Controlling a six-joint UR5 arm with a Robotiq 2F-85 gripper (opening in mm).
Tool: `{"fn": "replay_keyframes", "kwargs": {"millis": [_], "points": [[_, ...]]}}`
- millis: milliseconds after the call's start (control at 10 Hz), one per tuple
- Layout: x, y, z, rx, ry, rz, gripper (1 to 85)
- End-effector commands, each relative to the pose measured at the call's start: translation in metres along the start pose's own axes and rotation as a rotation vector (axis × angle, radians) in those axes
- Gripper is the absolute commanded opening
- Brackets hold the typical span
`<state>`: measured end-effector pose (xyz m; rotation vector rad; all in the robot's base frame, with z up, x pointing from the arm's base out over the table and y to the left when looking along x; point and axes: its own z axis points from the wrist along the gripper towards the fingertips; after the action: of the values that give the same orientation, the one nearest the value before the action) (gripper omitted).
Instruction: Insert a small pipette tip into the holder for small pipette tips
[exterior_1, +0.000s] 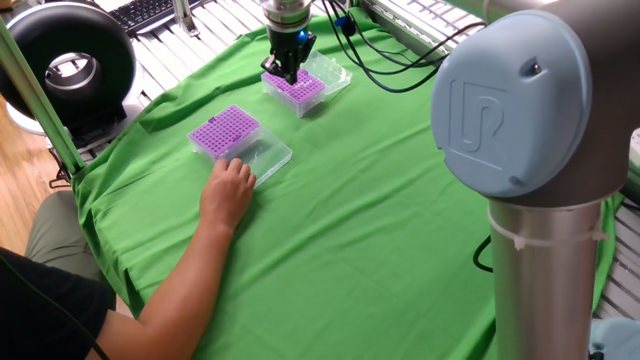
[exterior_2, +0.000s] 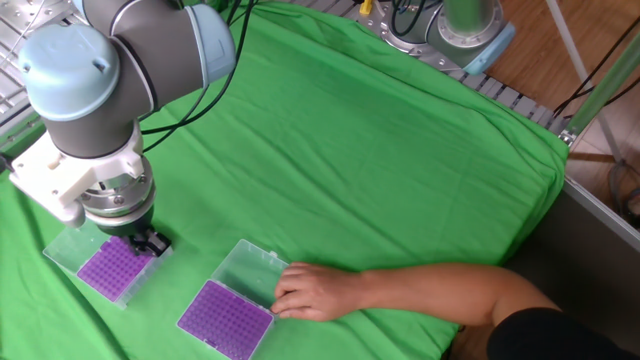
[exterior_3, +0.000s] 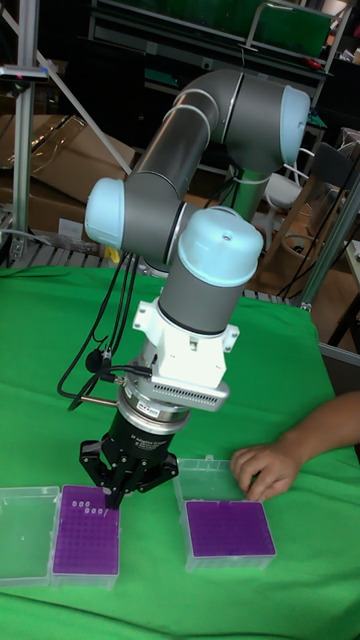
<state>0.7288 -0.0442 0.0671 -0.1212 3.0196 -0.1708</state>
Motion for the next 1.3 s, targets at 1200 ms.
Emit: {"fn": "replay_keyframes", "kwargs": {"millis": [1200], "points": [[0.0051, 0.0059, 0.0034, -0.056, -0.013, -0.008, 1.0]]}}
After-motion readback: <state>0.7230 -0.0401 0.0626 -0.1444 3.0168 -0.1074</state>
